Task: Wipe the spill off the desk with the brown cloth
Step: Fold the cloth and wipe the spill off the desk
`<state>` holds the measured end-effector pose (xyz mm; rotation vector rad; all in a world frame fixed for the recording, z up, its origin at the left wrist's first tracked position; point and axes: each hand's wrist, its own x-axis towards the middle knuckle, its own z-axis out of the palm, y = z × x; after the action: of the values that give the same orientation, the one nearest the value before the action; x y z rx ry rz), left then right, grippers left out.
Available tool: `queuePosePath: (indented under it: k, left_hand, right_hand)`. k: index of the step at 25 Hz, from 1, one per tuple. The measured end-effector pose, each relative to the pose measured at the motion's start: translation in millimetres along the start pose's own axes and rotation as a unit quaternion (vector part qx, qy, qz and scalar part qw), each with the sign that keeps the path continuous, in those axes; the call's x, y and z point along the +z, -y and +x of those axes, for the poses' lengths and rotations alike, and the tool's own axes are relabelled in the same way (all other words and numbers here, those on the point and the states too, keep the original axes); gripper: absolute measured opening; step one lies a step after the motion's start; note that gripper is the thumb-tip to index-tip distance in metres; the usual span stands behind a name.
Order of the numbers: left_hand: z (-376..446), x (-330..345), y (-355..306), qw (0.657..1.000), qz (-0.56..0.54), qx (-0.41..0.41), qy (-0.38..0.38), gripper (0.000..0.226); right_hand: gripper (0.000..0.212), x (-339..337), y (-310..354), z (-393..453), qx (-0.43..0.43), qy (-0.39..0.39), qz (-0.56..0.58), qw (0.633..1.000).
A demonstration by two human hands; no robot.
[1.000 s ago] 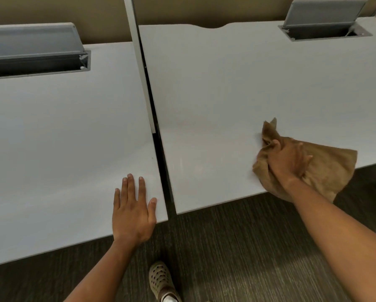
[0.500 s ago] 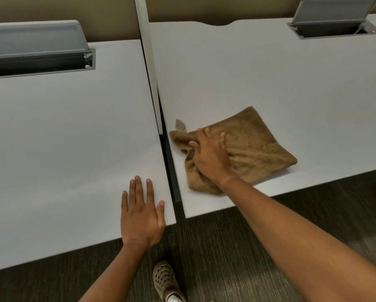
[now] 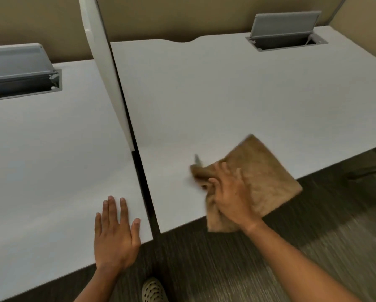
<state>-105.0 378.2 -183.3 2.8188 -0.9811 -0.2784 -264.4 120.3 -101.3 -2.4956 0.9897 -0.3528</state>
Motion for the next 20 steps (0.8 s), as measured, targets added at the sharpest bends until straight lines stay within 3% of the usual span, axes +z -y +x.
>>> queuePosePath:
  k: [4,7,13,16,20]
  left_hand:
    - [1.4,0.1,-0.6,1.000,0.002,-0.002,-0.004,0.073]
    - [1.2,1.7,-1.3,1.000,0.008,-0.001,-0.013,0.073]
    - [3.8,5.9,0.6,0.999,0.012,0.000,-0.030,0.071]
    - [2.7,4.9,1.0,0.999,0.011,-0.002,-0.031,0.071]
    - [3.6,0.1,-1.3,1.000,0.005,-0.007,-0.013,0.073]
  right_hand:
    - [0.031,-23.5,-43.7,41.6,0.148,-0.041,0.004,0.988]
    - [0.027,-17.1,-40.0,84.7,0.190,-0.046,-0.006,0.981]
    - [0.029,35.3,52.2,151.4,0.062,0.026,0.037,0.997]
    - [0.041,47.9,94.2,125.0,-0.005,0.051,0.056,0.997]
    - [0.050,49.4,101.2,77.1,-0.044,0.067,0.029,0.996]
